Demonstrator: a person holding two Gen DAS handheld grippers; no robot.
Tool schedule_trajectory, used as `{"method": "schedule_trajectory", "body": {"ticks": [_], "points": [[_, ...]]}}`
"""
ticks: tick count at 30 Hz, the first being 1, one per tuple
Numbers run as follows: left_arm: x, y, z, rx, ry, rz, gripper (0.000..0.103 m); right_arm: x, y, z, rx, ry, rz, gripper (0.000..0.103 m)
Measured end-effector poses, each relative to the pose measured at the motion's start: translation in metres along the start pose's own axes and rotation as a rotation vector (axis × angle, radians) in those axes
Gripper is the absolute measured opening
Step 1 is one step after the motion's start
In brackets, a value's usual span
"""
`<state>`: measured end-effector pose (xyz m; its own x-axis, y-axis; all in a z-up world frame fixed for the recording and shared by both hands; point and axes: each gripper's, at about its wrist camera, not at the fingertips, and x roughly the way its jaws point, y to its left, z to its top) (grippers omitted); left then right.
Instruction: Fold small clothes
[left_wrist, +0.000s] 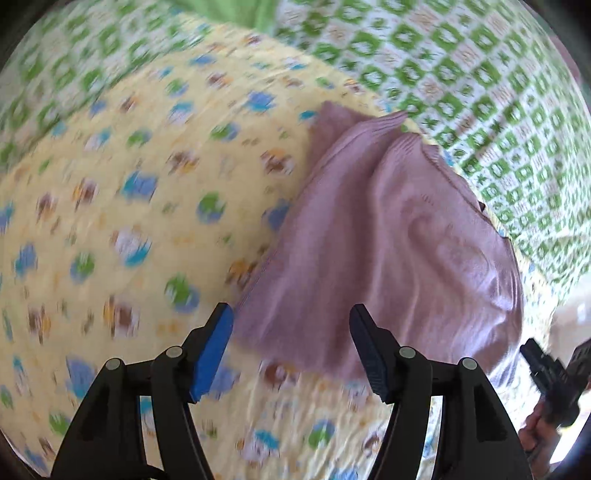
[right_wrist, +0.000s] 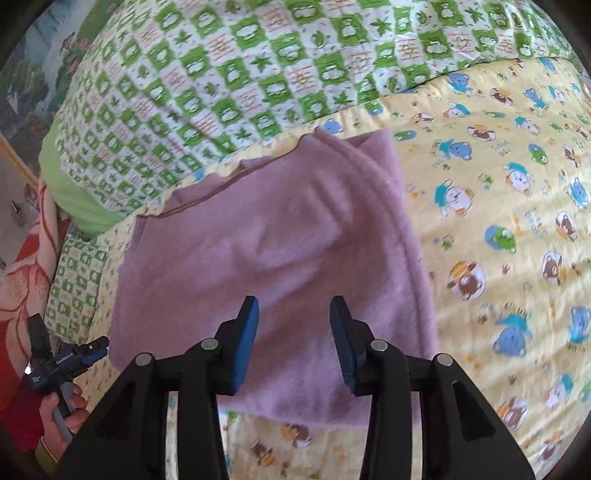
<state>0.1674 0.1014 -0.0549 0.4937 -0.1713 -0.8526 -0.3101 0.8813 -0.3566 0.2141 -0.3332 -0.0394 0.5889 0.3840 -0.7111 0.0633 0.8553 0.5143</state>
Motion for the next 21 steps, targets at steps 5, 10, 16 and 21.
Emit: {"method": "schedule_trajectory", "body": {"ticks": [5,10,16,21], "points": [[0.018,0.011,-0.011,-0.099,0.073,-0.049,0.069,0.0,0.019,-0.016,-0.018,0.028,0.028,0.043],[0.041,0.016,-0.012,-0.184,0.109,-0.075,0.07,0.001,0.032,-0.025,-0.04,0.051,0.042,0.043],[0.053,0.008,0.002,-0.232,0.072,-0.069,0.071,0.0,0.03,-0.031,-0.04,0.069,0.036,0.044],[0.057,-0.004,0.008,-0.2,0.055,-0.081,0.018,0.001,0.021,-0.032,-0.018,0.072,0.027,0.044]]}}
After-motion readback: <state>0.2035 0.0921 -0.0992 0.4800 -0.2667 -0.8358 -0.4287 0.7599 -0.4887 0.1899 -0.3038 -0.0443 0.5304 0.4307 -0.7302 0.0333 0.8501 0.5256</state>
